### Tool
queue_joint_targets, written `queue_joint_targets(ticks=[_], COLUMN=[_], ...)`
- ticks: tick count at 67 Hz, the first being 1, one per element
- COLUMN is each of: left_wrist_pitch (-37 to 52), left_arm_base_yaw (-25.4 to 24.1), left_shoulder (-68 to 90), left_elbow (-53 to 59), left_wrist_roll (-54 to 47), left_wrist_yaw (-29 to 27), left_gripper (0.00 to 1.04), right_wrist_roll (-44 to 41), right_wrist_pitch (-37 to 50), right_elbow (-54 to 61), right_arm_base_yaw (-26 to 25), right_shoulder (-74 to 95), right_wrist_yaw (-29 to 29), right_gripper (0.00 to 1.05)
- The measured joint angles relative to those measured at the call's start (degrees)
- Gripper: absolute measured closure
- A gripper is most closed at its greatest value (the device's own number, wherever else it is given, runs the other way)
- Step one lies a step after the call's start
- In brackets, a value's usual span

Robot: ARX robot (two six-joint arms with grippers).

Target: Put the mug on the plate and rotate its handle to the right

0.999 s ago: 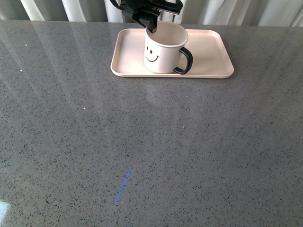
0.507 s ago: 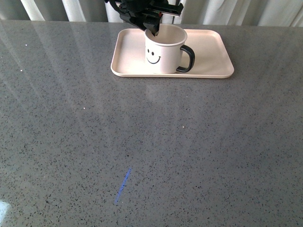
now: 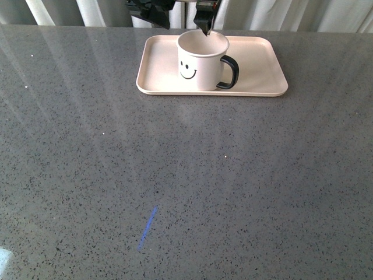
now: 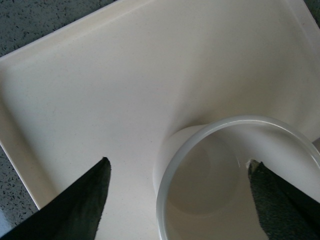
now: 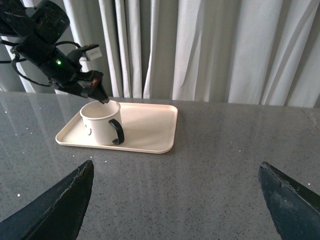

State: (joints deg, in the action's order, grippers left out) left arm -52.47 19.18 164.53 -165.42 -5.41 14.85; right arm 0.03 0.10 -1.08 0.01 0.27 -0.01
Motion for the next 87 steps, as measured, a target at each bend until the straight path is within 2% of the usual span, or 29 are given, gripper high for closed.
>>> queue_joint_targets(ticks=[2, 6, 8, 11, 12, 13, 18, 30, 40, 44, 45, 47, 49, 53, 56, 68, 83, 87], left_wrist_pitch=[0.26, 0.87, 1.44, 1.84, 2.23, 2.45, 10.10, 30.75, 41.24, 56.06, 64.08, 73.20, 83.12, 93.35, 97.22, 102.66, 106.18, 106.44], left_arm_base_yaw=[-0.28, -0.94, -1.55, -1.99, -2.49, -2.71, -4.63, -9.79, -11.45, -11.23, -11.21, -11.34, -11.82, -12.85, -13.62, -15.08, -16.24, -17.92], left_shoulder=[-0.33, -0.81, -1.51, -1.92, -2.54, -2.80, -8.57, -30.75, -42.14, -46.73, -49.16, -52.63, -57.70, -65.57, -70.10, -77.20, -86.68, -88.76], left_elbow=[0.00, 0.00, 0.00, 0.00, 0.00, 0.02, 7.87, 36.35, 52.04, 63.12, 69.44, 77.96, 89.18, 103.91, 112.17, 128.96, 141.17, 144.10], left_wrist_roll=[0.55, 0.98, 1.73, 2.73, 3.34, 3.65, 5.92, 10.97, 12.41, 9.81, 9.01, 7.93, 7.15, 6.58, 6.38, 6.27, 6.05, 6.01], left_wrist_yaw=[0.09, 0.28, 0.28, 0.20, 0.28, 0.39, 1.73, 4.20, 4.76, -7.63, -12.17, -18.08, -20.46, -20.57, -20.26, -18.97, -17.66, -15.26], left_gripper=[0.02, 0.03, 0.10, 0.14, 0.18, 0.18, 0.08, 0.09, 0.10, 0.20, 0.25, 0.32, 0.42, 0.58, 0.70, 1.04, 1.03, 1.03], right_wrist_roll=[0.00, 0.00, 0.00, 0.00, 0.00, 0.00, 0.00, 0.00, 0.00, 0.00, 0.00, 0.00, 0.00, 0.00, 0.00, 0.00, 0.00, 0.00], right_wrist_pitch=[0.00, 0.00, 0.00, 0.00, 0.00, 0.00, 0.00, 0.00, -0.02, 0.00, -0.02, 0.00, 0.00, -0.02, 0.00, 0.00, 0.00, 0.00], right_elbow=[0.00, 0.00, 0.00, 0.00, 0.00, 0.00, 0.00, 0.00, 0.00, 0.00, 0.00, 0.00, 0.00, 0.00, 0.00, 0.00, 0.00, 0.00], right_arm_base_yaw=[0.00, 0.00, 0.00, 0.00, 0.00, 0.00, 0.00, 0.00, 0.00, 0.00, 0.00, 0.00, 0.00, 0.00, 0.00, 0.00, 0.00, 0.00], right_shoulder=[0.00, 0.00, 0.00, 0.00, 0.00, 0.00, 0.00, 0.00, 0.00, 0.00, 0.00, 0.00, 0.00, 0.00, 0.00, 0.00, 0.00, 0.00], right_wrist_yaw=[0.00, 0.00, 0.00, 0.00, 0.00, 0.00, -0.02, 0.00, -0.02, -0.02, -0.02, 0.04, 0.11, 0.13, 0.11, 0.04, 0.04, 0.02], right_gripper=[0.09, 0.09, 0.09, 0.09, 0.09, 0.09, 0.09, 0.09, 0.09, 0.09, 0.09, 0.09, 0.09, 0.09, 0.09, 0.09, 0.09, 0.09])
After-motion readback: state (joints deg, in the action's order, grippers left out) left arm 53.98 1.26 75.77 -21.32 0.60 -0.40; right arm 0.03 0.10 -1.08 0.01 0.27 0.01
